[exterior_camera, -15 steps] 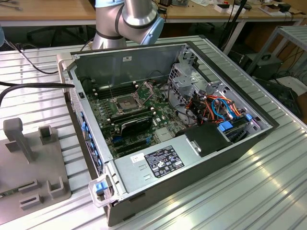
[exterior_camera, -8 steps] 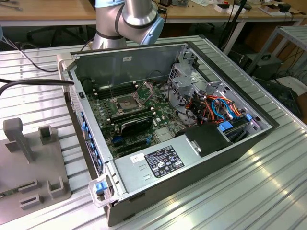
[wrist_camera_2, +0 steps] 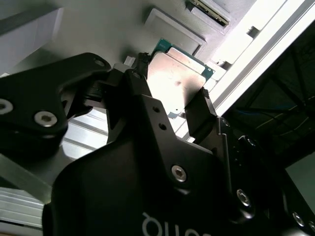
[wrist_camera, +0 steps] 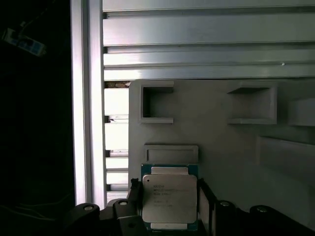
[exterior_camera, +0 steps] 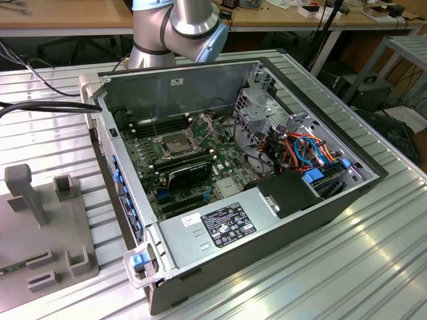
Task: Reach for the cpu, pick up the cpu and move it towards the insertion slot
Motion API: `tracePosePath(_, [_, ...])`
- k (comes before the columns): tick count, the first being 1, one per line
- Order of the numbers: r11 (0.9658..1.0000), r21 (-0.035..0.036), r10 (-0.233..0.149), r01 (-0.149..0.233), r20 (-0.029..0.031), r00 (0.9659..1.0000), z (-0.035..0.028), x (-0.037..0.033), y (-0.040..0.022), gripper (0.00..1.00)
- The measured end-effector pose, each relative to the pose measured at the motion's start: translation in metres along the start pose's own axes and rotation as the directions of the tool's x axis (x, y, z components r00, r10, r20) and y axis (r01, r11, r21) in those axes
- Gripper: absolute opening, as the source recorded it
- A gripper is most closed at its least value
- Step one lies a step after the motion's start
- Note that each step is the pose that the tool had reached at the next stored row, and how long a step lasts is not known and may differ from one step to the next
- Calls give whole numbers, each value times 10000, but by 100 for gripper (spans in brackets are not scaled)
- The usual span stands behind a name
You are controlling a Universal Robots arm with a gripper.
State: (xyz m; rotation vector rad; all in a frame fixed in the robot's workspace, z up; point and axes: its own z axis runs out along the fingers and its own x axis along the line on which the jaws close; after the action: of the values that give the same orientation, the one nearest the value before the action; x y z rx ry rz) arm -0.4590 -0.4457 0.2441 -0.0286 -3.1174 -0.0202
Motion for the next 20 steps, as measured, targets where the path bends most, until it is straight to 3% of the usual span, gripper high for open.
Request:
tracePosePath(13, [10000, 1, 1, -1, -73, 10000, -157, 4, 2, 55])
tracePosePath(20, [10000, 3, 1, -1, -86, 10000, -172, 4, 2, 55])
